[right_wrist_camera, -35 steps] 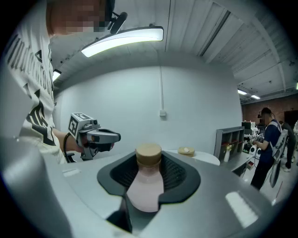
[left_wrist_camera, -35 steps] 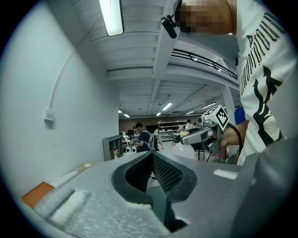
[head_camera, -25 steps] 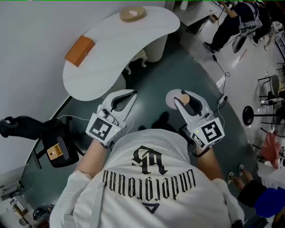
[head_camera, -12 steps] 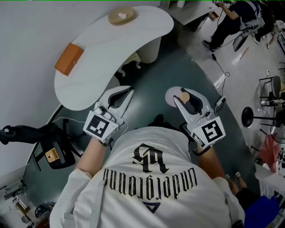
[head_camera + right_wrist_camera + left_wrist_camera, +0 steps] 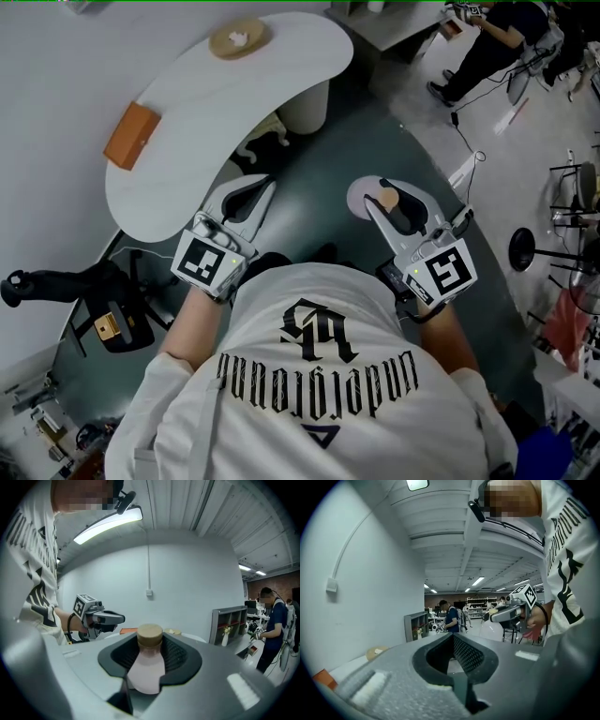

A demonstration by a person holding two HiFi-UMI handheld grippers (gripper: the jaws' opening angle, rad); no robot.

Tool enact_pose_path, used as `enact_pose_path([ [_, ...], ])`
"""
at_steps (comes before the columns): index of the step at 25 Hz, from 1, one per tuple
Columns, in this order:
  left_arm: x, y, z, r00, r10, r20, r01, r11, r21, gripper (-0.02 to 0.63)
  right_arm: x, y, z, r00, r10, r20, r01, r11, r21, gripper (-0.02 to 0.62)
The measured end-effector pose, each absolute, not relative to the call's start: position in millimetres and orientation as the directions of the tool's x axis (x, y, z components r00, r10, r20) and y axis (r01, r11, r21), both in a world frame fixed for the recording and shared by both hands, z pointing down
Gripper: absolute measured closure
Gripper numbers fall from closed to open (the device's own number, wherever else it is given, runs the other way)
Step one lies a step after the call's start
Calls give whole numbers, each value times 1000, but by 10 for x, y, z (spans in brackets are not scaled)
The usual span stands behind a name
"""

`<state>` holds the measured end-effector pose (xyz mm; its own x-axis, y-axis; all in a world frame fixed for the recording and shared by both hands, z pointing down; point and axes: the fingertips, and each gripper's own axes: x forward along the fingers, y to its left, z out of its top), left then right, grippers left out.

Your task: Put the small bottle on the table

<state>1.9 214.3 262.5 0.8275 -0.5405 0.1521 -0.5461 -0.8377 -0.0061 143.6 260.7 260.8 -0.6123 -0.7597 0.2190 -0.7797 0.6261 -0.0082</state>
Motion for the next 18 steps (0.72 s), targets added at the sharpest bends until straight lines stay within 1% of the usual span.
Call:
enact_pose_path([
  [7, 150, 1879, 2750, 825, -536, 177, -547, -837, 14, 600, 1618, 2313, 2668, -609, -760, 226, -784, 621, -22, 460],
  [18, 143, 1354, 2866, 841, -514, 169, -527, -848, 43, 600, 1565, 1896, 2676, -587, -776, 230, -800, 599, -20, 462],
])
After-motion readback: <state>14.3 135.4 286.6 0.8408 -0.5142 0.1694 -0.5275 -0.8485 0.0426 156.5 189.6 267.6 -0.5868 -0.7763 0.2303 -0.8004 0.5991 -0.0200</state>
